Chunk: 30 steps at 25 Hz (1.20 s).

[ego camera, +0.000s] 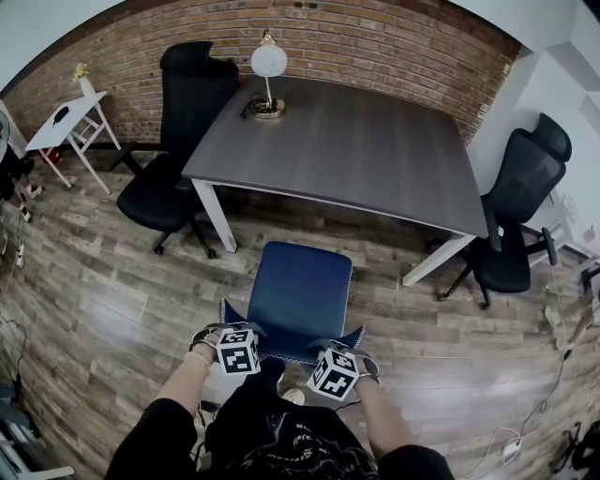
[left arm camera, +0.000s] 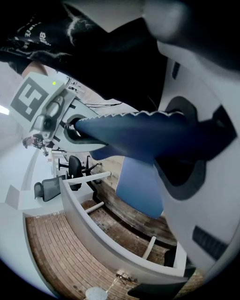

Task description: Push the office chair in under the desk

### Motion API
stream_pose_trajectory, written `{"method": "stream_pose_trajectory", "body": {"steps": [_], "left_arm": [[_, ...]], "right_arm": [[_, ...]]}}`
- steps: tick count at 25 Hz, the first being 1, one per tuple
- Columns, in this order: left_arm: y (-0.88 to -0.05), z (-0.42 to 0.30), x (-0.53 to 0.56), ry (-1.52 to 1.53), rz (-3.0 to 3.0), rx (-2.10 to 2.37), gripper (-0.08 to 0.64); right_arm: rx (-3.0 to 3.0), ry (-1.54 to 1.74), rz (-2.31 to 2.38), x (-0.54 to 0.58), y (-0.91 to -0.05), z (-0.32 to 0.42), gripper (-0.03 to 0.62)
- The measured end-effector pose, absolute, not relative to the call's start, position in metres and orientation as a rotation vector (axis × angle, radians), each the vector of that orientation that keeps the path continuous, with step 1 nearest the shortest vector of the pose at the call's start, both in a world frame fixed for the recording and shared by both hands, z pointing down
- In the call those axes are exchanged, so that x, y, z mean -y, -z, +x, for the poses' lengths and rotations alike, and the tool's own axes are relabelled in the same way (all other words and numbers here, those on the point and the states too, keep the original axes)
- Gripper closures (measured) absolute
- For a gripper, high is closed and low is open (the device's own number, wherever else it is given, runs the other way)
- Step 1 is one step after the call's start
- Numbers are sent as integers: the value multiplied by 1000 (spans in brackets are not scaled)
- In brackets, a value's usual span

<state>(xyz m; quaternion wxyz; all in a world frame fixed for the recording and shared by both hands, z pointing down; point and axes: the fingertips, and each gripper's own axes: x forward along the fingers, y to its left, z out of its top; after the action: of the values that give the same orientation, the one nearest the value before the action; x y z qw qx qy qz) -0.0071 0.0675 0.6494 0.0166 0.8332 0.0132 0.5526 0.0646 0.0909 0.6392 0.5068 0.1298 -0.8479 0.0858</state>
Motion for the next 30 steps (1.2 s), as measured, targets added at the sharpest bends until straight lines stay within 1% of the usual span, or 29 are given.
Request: {"method": "stream_pose_trajectory", "body": {"steps": [30], "left_arm": [[-649, 3, -33, -1716, 2605, -30, 417]], "right_arm": [[2046, -201, 320, -57, -639, 75, 494]]}}
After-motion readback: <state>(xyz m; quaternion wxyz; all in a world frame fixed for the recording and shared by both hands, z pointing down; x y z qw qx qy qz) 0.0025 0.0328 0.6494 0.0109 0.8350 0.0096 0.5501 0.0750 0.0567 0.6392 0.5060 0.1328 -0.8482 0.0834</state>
